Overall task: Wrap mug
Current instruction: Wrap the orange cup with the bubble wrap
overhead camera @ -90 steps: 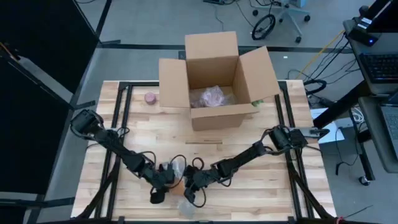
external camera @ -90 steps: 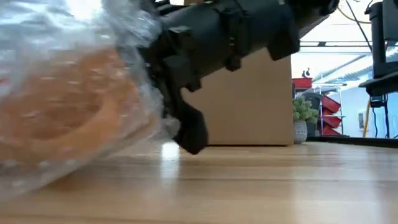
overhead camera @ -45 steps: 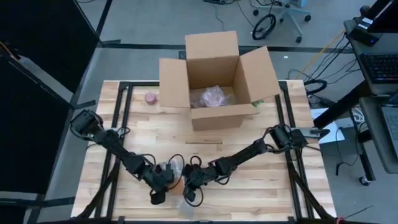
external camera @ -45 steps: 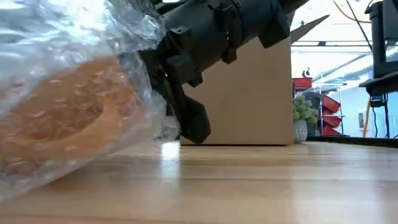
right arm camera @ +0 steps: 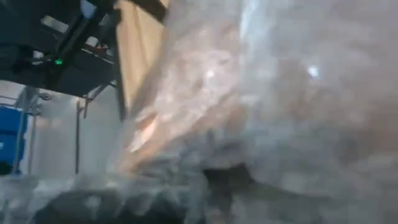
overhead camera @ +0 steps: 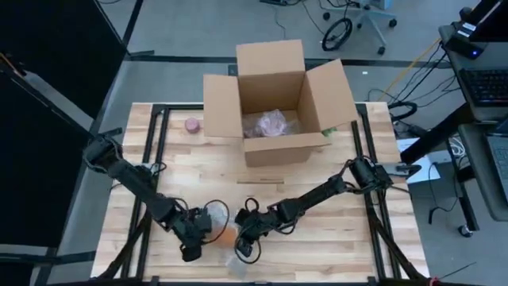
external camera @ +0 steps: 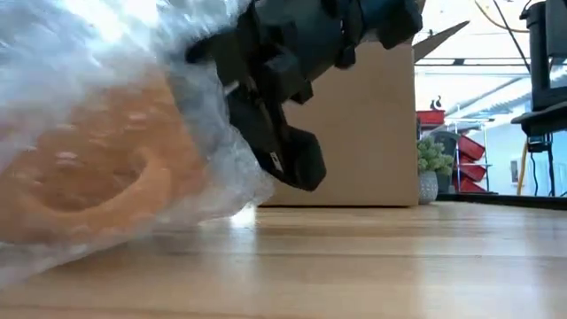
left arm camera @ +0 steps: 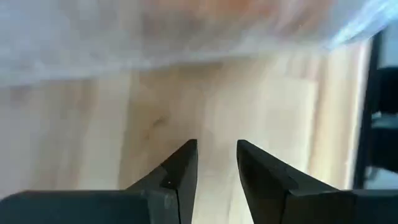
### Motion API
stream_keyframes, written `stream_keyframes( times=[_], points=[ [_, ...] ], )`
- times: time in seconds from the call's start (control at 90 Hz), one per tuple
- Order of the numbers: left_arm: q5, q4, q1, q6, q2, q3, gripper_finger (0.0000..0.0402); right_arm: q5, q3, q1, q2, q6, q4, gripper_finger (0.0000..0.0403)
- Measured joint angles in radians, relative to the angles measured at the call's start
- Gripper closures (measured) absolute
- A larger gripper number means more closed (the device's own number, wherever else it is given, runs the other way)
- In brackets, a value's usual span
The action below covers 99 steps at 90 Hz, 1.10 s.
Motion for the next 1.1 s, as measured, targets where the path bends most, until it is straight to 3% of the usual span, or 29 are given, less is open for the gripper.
stream_keyframes(
  times=[0.311, 0.6, 0.7, 0.878, 1.1],
  points=[
    [-0.035, -0.046, -0.002, -0.019, -0.123, 0.026, 0.0301, 0.008, 0.000, -0.018, -0.062, -0.031, -0.091, 0.0252],
    [-0.260, -0.015, -0.003, 0.011, -0.284, 0.059, 0.0301, 0.027, 0.000, -0.020, -0.064, -0.053, -0.125, 0.0253],
    [-0.285, -0.014, -0.001, 0.054, -0.263, 0.060, 0.0301, 0.030, 0.000, -0.023, -0.064, -0.060, -0.121, 0.0256],
    [-0.170, -0.009, -0.001, 0.035, -0.164, 0.057, 0.0301, 0.033, 0.000, -0.029, -0.064, -0.069, -0.123, 0.0256],
    [-0.182, -0.001, -0.022, 0.027, -0.073, 0.058, 0.0301, 0.038, 0.000, -0.029, -0.064, -0.086, -0.124, 0.0257]
  ],
)
